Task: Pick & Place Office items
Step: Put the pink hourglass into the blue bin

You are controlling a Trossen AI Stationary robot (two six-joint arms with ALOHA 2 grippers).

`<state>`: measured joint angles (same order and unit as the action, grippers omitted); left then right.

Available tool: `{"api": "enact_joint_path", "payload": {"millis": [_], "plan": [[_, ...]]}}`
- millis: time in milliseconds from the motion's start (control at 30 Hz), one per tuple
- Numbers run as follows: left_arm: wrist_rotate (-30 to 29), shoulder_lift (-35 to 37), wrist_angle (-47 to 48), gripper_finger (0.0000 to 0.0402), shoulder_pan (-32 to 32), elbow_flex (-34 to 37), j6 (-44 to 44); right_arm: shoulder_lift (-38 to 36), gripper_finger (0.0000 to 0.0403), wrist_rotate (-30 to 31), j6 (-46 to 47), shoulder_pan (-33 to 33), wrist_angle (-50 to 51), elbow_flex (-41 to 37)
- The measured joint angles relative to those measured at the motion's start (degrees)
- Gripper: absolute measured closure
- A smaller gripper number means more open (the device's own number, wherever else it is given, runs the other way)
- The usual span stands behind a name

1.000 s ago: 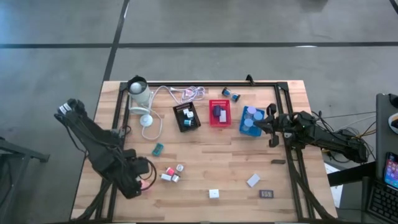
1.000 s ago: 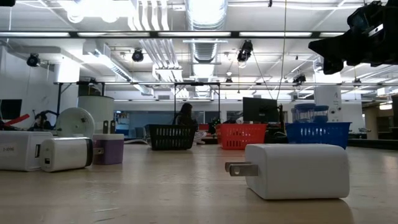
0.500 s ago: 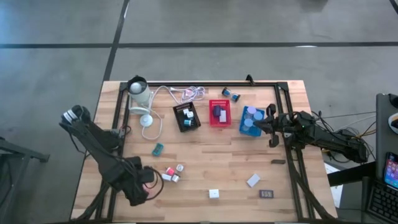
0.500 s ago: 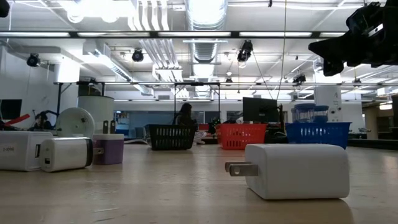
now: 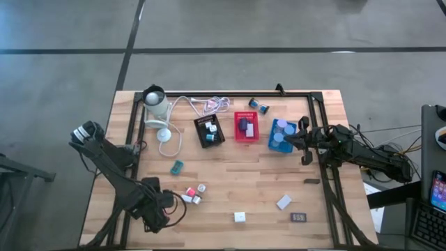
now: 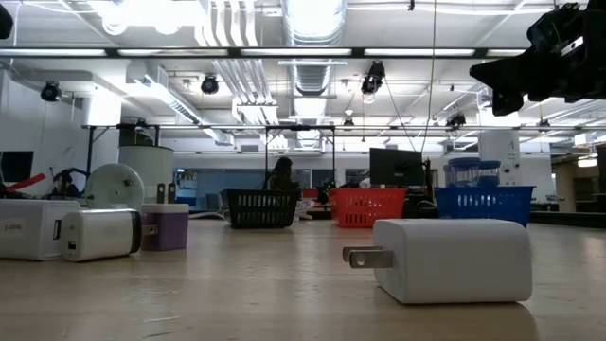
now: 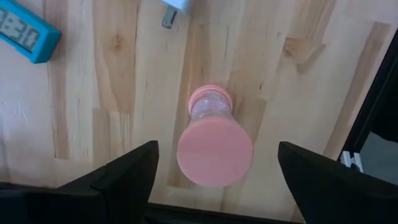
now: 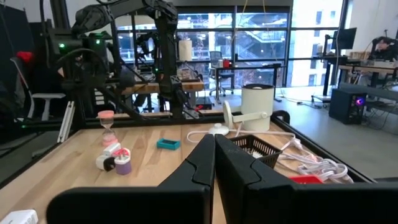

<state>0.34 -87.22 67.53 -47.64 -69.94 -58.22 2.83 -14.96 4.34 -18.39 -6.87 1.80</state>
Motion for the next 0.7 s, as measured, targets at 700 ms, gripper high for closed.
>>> {"api": "enact_joint_path", "payload": {"millis": [700], "plan": [[0.7,0.1,-2.2,0.0090,0.0,4.1,2.9,0.0,0.0394,0.1,0.0,0.0,0.0,0.0]]}}
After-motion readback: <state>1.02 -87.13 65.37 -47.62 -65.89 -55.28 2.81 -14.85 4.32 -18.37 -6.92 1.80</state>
